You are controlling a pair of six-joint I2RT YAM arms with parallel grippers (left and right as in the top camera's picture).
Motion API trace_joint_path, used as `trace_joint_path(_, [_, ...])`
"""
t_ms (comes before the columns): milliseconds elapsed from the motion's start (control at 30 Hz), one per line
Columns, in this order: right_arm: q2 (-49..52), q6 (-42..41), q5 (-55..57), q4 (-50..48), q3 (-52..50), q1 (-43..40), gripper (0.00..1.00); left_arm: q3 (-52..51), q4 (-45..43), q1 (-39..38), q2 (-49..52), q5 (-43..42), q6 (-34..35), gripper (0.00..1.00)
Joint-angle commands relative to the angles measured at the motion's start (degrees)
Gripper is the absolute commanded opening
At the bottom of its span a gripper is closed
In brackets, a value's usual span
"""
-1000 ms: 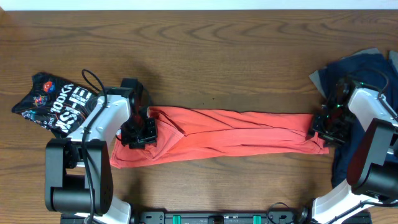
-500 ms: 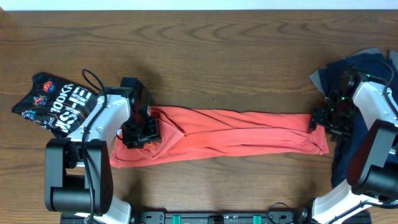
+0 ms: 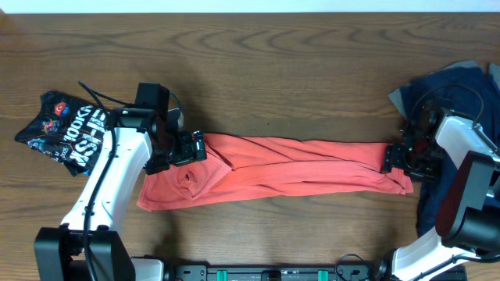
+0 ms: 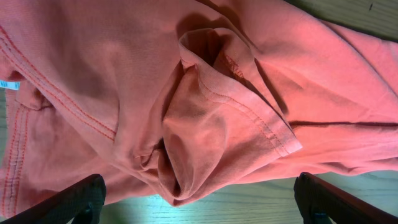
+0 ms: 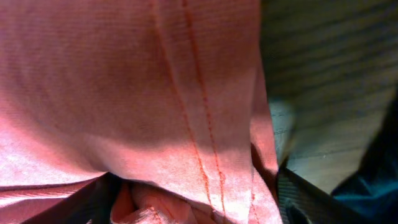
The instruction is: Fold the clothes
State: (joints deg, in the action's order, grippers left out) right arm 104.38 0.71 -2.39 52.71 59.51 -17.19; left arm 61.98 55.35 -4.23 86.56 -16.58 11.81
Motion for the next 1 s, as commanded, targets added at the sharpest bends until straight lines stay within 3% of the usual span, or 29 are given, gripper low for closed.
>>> trace_joint_path(0, [0.2,0.7,-5.8,-1.4,-2.1,-0.4,0.6,0.7,0.3,0.2,0.0,-0.3,-0.1,0.98])
trace_joint_path(67, [0.2,0.7,-6.9,-1.5,-2.4,-0.4,0.44,0.7,0.3,0.2,0.0,-0.3,-0.1,0.98])
trace_joint_path(167, [0.2,0.7,-6.8,-1.4,-2.3,-0.4,0.09,0.7,0.4,0.2,0.0,-0.3,-0.1,0.98])
trace_joint_path(200, [0.2,0.7,-6.8,-1.4,-2.3,-0.4,0.01,0.7,0.5,0.2,0.0,-0.3,-0.1,0.98])
trace_joint_path(367, [0.2,-0.5,-3.5,0.2,2.2,-0.8,0.01,0.7,0.4,0.2,0.0,-0.3,-0.1,0.98])
trace_joint_path(500, [0.2,-3.2,2.9,6.5,11.0,-1.0,0.01,0.7,0.2,0.6,0.0,0.3,-0.1,0.98])
trace_joint_path(633, [0.2,-3.2,0.9,13.6,19.0,-0.1,0.01,0.7,0.3,0.8,0.0,2.7,-0.1,0.98])
trace_joint_path(967, [0.1,-6.3,-1.7,19.2,21.2,14.4,0.01,0.6,-0.3,0.8,0.0,2.7,-0.1,0.98])
